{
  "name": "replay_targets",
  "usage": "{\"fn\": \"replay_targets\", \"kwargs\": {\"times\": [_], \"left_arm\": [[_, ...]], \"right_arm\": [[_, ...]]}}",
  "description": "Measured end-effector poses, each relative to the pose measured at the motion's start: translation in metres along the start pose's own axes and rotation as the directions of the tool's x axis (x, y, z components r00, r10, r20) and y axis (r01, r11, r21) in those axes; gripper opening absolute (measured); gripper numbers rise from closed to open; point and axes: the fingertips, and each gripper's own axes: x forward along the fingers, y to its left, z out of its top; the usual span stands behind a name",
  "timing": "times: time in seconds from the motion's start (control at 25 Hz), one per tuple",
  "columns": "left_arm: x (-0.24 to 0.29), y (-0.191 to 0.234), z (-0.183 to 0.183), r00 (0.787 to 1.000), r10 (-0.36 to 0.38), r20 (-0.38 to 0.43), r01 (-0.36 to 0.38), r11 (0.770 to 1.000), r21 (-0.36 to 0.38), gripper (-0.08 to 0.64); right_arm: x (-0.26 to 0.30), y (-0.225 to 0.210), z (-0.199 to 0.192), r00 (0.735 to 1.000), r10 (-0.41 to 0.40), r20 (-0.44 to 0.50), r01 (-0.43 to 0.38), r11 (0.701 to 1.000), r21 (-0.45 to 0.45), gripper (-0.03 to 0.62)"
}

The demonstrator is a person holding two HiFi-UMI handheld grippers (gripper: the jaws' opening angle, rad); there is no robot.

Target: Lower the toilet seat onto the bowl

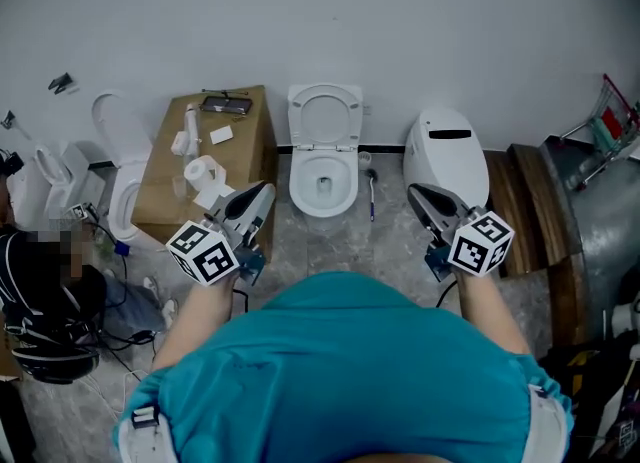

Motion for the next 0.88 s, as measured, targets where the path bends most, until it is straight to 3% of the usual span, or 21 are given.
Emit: {"fn": "replay_targets", "kwargs": {"times": [0.52, 0.72, 0.88], "left_arm": [[0.104, -0.076, -0.059, 0.995, -0.091, -0.049, 0.089, 0.995, -0.039, 0.005], [0.109, -0.049, -0.052, 0.996, -0.076, -0.047, 0.074, 0.996, -0.041, 0.005], [0.107, 0.004, -0.04, 0.996, -0.077, -0.041, 0.074, 0.995, -0.06, 0.005]], "right_arm": [[-0.099, -0.075, -0.015, 0.999, -0.018, -0.033, 0.018, 1.0, -0.005, -0.002], [-0.072, -0.087, -0.018, 0.999, -0.01, -0.044, 0.011, 1.0, 0.011, -0.002], [-0.016, -0.087, -0.016, 0.998, -0.005, -0.057, 0.004, 1.0, -0.003, -0.002]]}}
